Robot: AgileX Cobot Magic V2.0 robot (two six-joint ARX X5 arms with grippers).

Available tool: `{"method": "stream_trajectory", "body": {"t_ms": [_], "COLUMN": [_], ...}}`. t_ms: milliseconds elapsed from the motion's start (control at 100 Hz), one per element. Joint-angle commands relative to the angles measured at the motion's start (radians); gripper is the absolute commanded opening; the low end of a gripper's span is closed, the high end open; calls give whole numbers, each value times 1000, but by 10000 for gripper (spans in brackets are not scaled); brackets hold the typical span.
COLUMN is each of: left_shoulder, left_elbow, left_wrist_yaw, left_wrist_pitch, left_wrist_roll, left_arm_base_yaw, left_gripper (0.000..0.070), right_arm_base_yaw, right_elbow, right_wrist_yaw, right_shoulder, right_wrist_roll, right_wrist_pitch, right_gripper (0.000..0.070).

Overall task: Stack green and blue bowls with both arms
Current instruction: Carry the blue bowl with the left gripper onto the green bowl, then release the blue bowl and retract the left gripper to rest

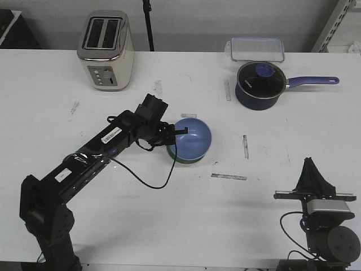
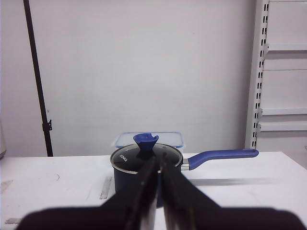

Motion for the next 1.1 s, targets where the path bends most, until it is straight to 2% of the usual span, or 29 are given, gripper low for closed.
{"method": "stream_trajectory", "body": {"t_ms": [0,480,530,640,1090], "left_shoulder": [21,21,21,21,-23], "left_elbow": [30,30,30,30,30], "left_wrist_yaw": [0,-6,-6,-5,8], "left_wrist_pitch": [3,-34,-35,-35,-24], "left_wrist_roll": [-3,14,14,14,14], "left_arm_base_yaw": [-7,1,1,1,4], "left_gripper": [1,10,29,138,139], "right_arm_base_yaw": [0,0,0,0,0], "right_elbow": [1,1,1,1,1], "right_wrist_yaw": [-2,-2,-2,-2,-2], "right_shoulder": [-1,-1,-1,-1,-1], "right_wrist_roll": [-5,-5,-5,-5,-5], "right_wrist_pitch": [11,11,11,11,11], "right_gripper": [3,3,3,3,3]}}
